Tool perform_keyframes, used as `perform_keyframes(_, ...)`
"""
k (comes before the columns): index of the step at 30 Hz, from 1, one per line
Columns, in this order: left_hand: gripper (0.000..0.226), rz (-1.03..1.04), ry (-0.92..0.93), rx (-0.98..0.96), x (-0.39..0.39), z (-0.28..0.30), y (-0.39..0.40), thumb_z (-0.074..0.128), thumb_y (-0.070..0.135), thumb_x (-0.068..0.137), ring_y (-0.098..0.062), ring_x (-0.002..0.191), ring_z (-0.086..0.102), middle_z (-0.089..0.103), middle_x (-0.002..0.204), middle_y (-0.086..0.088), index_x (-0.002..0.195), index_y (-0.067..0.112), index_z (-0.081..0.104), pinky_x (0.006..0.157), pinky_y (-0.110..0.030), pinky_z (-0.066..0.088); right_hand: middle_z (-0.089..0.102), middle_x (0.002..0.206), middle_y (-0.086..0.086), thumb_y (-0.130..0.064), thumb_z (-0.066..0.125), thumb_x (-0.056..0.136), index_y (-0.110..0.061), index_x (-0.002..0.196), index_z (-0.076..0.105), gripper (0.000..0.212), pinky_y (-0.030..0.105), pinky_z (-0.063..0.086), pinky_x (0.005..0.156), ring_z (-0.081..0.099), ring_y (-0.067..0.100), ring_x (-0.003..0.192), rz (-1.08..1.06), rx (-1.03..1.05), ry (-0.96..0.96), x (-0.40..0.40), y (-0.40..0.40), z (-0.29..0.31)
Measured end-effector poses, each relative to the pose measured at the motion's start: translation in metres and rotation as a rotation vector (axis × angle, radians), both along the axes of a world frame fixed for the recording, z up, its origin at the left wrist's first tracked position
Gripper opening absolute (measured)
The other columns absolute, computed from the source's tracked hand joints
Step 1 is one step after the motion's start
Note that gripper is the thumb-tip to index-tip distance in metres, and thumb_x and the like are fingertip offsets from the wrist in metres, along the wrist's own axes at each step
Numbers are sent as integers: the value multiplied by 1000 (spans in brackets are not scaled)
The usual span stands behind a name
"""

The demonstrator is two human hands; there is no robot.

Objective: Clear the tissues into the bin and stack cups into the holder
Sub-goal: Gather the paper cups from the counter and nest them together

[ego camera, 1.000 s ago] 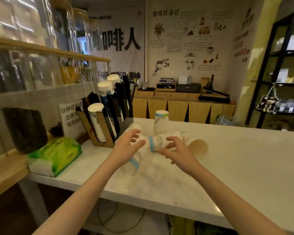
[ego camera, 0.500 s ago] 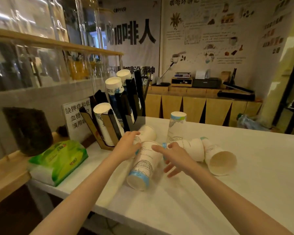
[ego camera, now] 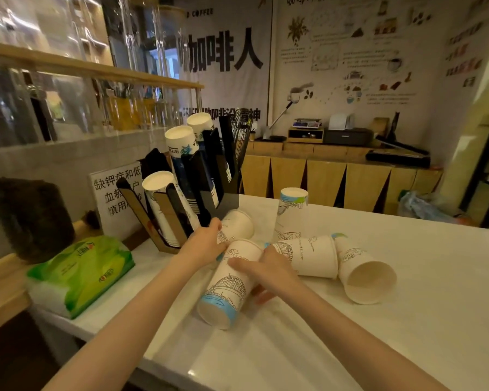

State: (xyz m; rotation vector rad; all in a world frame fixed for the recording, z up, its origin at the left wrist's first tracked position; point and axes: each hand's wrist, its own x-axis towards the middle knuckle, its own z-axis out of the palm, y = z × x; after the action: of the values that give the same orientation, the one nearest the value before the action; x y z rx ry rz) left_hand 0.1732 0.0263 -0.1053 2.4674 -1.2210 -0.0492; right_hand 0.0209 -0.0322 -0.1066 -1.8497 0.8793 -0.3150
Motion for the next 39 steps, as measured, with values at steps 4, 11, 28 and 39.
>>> perform_keyframes(4, 45, -17, -38, 40, 0, 4, 2, 57, 33, 84, -33, 86, 57, 60, 101, -19, 116, 9, 36, 64, -32, 38, 64, 98, 10, -37, 78, 65, -8, 112, 44, 65, 44, 60, 69, 70, 26, 83, -10, 222, -111, -9, -6, -1)
perform_keyframes(11, 40, 29, -56, 53, -16, 3, 2, 57, 24, 83, -26, 67, 46, 57, 99, -19, 108, 6, 31, 58, -36, 37, 61, 107, 7, -17, 82, 62, -16, 118, 40, 69, 41, 60, 70, 68, 24, 89, 89, 335, -328, -24, -23, 20)
perform_keyframes(28, 83, -30, 546, -582, -63, -32, 33, 86, 15, 51, -8, 107, 46, 47, 107, 20, 115, 35, 37, 83, -22, 41, 60, 114, -4, -12, 75, 69, -19, 130, 39, 70, 24, 58, 72, 63, 8, 100, 10, -131, -935, -43, -37, 114)
perform_keyframes(39, 78, -90, 580, -550, -65, -43, 37, 84, 18, 58, -10, 111, 47, 49, 114, 13, 114, 39, 33, 90, -24, 46, 48, 126, -12, -25, 81, 65, -31, 138, 28, 91, 25, 46, 91, 50, 8, 112, 221, -510, -521, -11, -16, 55)
